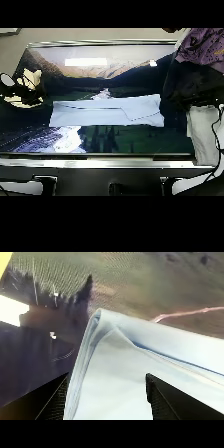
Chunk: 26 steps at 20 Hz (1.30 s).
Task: Fold the clothes and pants, and hang the long-sleeved shirts on hangers.
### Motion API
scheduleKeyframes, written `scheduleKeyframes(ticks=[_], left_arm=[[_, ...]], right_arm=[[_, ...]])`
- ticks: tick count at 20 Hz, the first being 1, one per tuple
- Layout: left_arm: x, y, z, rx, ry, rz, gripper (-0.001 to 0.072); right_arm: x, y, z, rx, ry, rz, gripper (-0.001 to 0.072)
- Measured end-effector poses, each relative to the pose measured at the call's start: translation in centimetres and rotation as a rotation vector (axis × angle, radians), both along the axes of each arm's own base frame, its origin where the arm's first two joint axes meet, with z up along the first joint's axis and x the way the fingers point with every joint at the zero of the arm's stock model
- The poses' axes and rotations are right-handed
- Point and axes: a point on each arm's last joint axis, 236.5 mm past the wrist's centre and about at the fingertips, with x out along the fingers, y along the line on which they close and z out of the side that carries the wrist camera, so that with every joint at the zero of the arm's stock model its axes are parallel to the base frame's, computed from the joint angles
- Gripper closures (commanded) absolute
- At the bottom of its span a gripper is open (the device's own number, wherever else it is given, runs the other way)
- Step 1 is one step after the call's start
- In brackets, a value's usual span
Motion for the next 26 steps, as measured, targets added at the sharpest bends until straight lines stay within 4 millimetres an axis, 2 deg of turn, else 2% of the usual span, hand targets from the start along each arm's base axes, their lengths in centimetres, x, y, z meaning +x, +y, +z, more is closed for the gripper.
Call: scheduleKeyframes(ticks=[6,7,10,11,12,13,14,15,16,17,19,21,26], left_arm=[[-0.5,0.1,0.9,0.006,0.01,0.005,0.0151],[-0.5,0.1,0.9,0.005,0.011,0.006,0.015],[-0.6,0.0,1.0,-0.002,0.014,0.01,0.0151],[-0.6,-0.3,1.1,-0.013,0.013,0.012,0.0152],[-0.5,-0.7,1.1,-0.027,0.01,0.012,0.0155],[-0.4,-1.3,1.2,-0.045,0.007,0.011,0.0193],[-0.2,-2.2,1.2,-0.066,0.005,0.004,0.0286],[0.0,-3.5,1.1,-0.094,0.004,-0.009,0.0427],[0.2,-5.1,1.0,-0.123,0.005,-0.027,0.0615],[0.4,-7.2,0.6,-0.159,0.01,-0.051,0.0691],[0.7,-12.7,-0.3,-0.242,0.023,-0.113,0.0691],[0.6,-19.5,-1.6,-0.335,0.039,-0.185,0.0691],[-2.1,-36.8,-3.6,-0.541,0.056,-0.321,0.0692]], right_arm=[[-0.4,3.6,-3.3,0.082,0.054,0.087,0.0063],[-0.5,4.4,-3.5,0.094,0.062,0.101,0.0108],[-0.7,6.5,-4.7,0.09,0.08,0.153,0.0535],[-0.6,7.0,-5.0,0.08,0.078,0.162,0.0642],[-0.7,7.5,-5.1,0.078,0.078,0.173,0.068],[-0.7,7.8,-4.8,0.077,0.076,0.178,0.068],[-0.6,7.9,-4.3,0.073,0.076,0.172,0.0681],[-0.5,7.8,-3.6,0.06,0.072,0.162,0.0681],[-0.4,7.6,-2.6,0.04,0.065,0.151,0.0681],[-0.4,7.2,-1.5,0.014,0.058,0.145,0.0681],[-0.6,6.3,1.0,-0.051,0.038,0.125,0.0681],[-1.2,5.1,3.7,-0.126,0.018,0.101,0.0681],[-3.4,2.1,9.4,-0.311,-0.03,0.048,0.0681]])
